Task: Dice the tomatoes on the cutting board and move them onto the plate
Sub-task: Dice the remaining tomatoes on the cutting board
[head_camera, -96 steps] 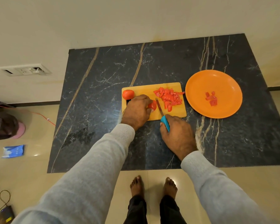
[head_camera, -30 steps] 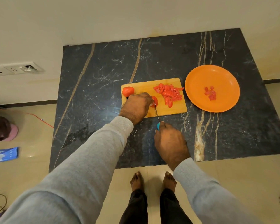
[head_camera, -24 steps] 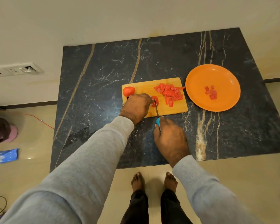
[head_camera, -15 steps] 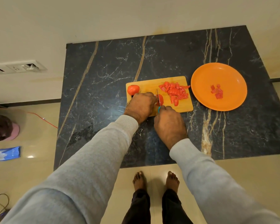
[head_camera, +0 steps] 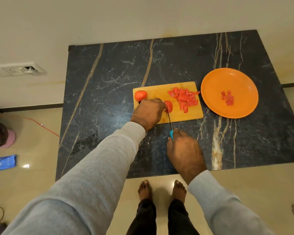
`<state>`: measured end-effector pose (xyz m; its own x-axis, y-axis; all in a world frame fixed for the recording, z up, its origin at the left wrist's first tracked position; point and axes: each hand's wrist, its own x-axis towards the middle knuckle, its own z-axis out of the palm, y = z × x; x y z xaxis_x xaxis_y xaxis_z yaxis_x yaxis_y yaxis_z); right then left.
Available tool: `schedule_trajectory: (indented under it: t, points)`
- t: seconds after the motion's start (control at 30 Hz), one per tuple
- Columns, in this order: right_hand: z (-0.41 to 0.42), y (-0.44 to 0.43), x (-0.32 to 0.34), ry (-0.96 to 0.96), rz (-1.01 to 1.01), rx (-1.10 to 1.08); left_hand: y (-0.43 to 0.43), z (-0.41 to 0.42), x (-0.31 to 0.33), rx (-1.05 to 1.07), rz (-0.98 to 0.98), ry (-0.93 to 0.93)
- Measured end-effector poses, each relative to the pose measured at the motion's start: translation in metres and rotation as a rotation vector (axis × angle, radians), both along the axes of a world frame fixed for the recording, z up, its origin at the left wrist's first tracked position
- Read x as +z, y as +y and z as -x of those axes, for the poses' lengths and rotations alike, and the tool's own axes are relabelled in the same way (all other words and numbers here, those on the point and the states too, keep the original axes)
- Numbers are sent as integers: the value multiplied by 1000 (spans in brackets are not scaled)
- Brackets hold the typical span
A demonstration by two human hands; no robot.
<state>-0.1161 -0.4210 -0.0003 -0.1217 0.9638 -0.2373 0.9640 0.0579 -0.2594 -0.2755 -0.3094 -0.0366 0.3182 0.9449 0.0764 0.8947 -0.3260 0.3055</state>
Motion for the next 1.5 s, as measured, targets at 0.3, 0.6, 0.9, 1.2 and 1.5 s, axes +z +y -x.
schedule_trajectory:
  t: [0.3, 0.6, 0.9, 1.2, 1.5]
  points:
    - [17, 32, 1, -11, -68, 25, -2, 2, 0, -30, -17, -6]
    - [30, 65, 1, -61, -57, 50, -4, 3, 9, -57, 3, -3]
    - [6, 9, -8, -28, 50, 34, -5, 0, 11, -6, 7, 9]
    - [-28, 18, 8, 175, -210, -77, 7, 4, 21, -25, 106, 32]
    - [-47, 42, 11, 220, -311, -119, 19, -14, 37, -304, 114, 414]
